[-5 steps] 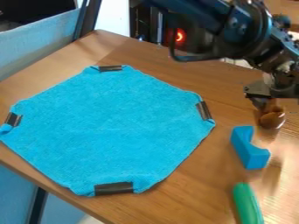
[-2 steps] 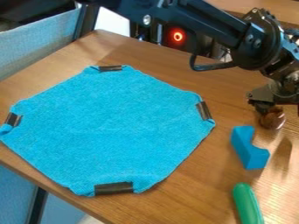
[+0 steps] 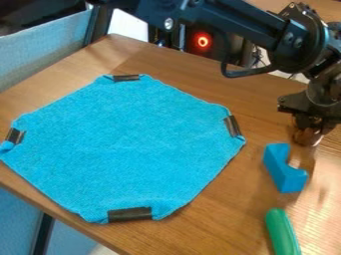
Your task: Put the brown figure on the left edge of the cloth
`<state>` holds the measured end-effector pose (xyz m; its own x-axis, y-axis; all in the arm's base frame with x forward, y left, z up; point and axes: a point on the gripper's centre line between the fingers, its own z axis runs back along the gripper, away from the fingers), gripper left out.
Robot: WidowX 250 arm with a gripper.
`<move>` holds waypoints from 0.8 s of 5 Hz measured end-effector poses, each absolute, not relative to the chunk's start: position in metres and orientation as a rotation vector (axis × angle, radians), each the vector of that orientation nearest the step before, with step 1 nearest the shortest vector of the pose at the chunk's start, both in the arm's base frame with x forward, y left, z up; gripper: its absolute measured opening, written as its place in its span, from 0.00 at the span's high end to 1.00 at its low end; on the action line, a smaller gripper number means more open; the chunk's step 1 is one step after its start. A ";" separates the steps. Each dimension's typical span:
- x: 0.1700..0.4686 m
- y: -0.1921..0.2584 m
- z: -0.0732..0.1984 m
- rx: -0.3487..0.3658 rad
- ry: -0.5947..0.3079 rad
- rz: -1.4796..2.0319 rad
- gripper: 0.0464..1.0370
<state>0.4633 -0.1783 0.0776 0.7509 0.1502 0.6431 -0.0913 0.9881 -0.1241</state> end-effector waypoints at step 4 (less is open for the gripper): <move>0.448 -0.133 0.171 -0.165 -0.827 0.055 0.99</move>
<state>0.4476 -0.1330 0.1711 0.6767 0.1127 0.7276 0.0157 0.9858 -0.1673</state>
